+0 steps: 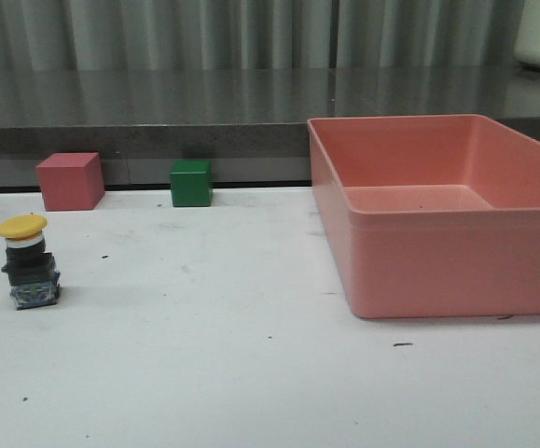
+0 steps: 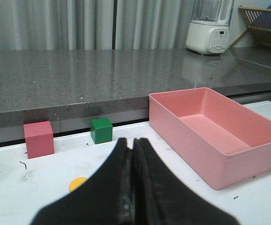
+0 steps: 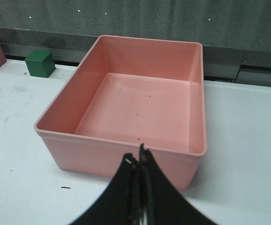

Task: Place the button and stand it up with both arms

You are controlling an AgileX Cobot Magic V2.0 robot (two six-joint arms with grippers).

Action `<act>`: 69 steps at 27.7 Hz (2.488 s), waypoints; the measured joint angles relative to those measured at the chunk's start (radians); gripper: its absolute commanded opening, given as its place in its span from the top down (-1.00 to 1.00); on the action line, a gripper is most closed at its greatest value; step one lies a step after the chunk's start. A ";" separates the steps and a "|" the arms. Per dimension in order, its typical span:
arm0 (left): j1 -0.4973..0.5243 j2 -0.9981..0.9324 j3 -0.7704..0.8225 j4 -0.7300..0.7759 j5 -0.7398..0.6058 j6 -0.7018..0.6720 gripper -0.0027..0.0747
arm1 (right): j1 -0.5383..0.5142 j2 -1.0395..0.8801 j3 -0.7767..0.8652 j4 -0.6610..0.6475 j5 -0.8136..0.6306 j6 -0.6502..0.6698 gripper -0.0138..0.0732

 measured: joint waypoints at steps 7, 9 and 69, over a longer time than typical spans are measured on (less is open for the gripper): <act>0.038 -0.062 0.093 0.002 -0.087 0.000 0.98 | 0.000 0.000 0.000 0.000 0.000 0.000 0.84; 0.085 -0.094 0.142 0.010 -0.104 -0.016 0.98 | 0.000 0.000 0.000 0.000 0.000 0.000 0.84; 0.339 -0.094 0.436 0.057 -0.317 -0.090 0.98 | -0.132 -0.152 0.291 -0.018 -0.187 0.000 0.84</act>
